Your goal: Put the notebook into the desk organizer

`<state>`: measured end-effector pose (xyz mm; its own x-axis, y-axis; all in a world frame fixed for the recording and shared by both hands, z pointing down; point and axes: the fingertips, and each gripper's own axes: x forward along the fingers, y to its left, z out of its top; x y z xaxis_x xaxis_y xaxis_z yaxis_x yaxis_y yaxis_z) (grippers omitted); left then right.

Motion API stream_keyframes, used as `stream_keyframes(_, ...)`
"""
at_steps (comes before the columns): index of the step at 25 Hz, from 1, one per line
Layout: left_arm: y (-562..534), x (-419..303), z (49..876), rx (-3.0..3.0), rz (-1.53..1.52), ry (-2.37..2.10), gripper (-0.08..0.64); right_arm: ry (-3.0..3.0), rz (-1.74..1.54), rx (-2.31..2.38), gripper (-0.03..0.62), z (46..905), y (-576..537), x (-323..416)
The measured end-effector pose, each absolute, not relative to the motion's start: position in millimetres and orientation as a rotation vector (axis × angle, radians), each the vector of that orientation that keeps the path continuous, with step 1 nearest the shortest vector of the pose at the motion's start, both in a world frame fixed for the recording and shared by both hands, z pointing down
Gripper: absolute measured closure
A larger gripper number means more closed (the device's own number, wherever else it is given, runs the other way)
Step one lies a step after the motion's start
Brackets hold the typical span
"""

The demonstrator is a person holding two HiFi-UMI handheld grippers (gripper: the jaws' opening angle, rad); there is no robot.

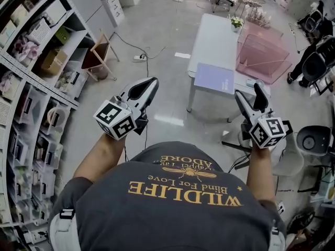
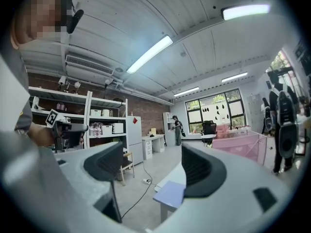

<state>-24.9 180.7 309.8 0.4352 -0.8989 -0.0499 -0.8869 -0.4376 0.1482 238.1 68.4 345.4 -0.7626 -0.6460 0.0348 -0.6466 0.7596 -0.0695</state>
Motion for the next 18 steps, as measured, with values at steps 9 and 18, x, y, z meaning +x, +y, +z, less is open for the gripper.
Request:
stream_keyframes(9, 126.3, -56.2, 320.2, 2.599, -0.212, -1.55, 0.558, -2.894, 0.127, 1.129, 0.233, 359.7, 21.8, 214.1)
stream_keyframes(18, 5.6, -184.0, 326.9, 2.739, -0.234, -1.372, 0.558, -2.764, 0.154, 1.354, 0.233, 360.8, -61.8, 105.1)
